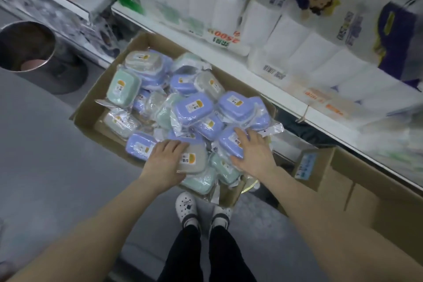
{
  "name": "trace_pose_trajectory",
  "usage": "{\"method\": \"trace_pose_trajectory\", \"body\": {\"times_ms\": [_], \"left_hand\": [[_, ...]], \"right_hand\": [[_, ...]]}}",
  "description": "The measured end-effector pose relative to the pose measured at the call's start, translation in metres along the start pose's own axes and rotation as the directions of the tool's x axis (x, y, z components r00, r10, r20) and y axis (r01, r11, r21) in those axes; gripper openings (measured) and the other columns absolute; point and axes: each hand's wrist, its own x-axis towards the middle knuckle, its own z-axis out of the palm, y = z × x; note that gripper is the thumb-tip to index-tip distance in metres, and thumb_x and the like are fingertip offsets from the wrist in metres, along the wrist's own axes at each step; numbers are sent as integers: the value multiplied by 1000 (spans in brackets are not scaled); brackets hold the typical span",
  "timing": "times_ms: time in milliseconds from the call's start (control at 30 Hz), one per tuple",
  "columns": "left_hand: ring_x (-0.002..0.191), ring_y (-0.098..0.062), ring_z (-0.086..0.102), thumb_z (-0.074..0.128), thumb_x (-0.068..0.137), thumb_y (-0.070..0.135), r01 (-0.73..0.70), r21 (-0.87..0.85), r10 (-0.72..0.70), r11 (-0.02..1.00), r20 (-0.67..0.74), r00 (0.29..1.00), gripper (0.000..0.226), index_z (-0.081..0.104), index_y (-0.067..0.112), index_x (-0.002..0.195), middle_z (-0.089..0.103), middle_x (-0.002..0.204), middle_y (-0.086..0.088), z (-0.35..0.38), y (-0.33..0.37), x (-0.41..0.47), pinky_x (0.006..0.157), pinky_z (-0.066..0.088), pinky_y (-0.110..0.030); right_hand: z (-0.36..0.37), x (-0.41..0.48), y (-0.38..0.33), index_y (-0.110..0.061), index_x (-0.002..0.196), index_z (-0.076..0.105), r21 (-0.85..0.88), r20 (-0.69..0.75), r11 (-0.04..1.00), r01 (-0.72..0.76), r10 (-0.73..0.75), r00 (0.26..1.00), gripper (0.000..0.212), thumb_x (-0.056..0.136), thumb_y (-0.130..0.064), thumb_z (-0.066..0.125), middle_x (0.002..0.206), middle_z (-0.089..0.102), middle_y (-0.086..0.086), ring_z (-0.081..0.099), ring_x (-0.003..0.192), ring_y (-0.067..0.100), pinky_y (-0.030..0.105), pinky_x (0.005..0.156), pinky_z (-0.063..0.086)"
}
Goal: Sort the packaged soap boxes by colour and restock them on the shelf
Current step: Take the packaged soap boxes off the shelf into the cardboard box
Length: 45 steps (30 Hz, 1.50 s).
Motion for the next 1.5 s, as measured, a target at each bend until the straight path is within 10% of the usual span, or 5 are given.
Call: {"method": "trace_pose_trajectory", "body": {"times_ms": [267, 533, 867, 1033, 1500], "left_hand": [[147, -31, 6, 70, 84, 24, 3, 155, -24, 988, 136, 990, 86, 17, 25, 152, 18, 157, 2, 30, 10, 48, 121, 9, -40], [148, -29, -3, 65, 85, 46, -33, 254, -24, 967, 218, 976, 91, 8, 24, 153, 5, 161, -2, 8, 22, 53, 121, 6, -42], [129, -33, 44, 74, 81, 35, -186, 299, 209, 936, -47, 977, 65, 50, 11, 136, 51, 137, -12, -107, 98, 77, 108, 36, -43], [92, -39, 65, 91, 55, 22, -377, 406, 476, 832, -176, 862, 60, 69, 4, 107, 68, 101, -18, -172, 173, 102, 83, 54, -46], [104, -35, 59, 76, 75, 23, -635, 459, 783, 621, -326, 530, 47, 64, 10, 119, 64, 115, -11, -261, 482, 158, 87, 50, -40]], "right_hand": [[21, 40, 9, -30, 156, 4, -188, 77, 964, 186, -174, 982, 73, 99, -45, 47, 164, 2, 8, 1, 150, 34, 47, 121, 7], [11, 23, 22, -26, 157, 5, -164, 26, 973, 164, -162, 987, 64, 103, -47, 32, 165, 1, 6, 2, 151, 30, 43, 121, 3], [-111, -49, 68, -10, 145, 45, -235, -315, 971, 55, -129, 940, 65, 89, -35, 67, 142, 49, 20, 44, 134, 41, 50, 109, 36], [-189, -108, 112, -10, 137, 54, -322, -513, 945, -57, -124, 850, 64, 80, -32, 74, 130, 58, 20, 53, 122, 40, 48, 102, 42], [-342, -283, 324, -7, 137, 51, -176, -836, 843, -508, 144, 529, 57, 87, -32, 60, 131, 54, 25, 50, 123, 43, 51, 96, 43]]}}
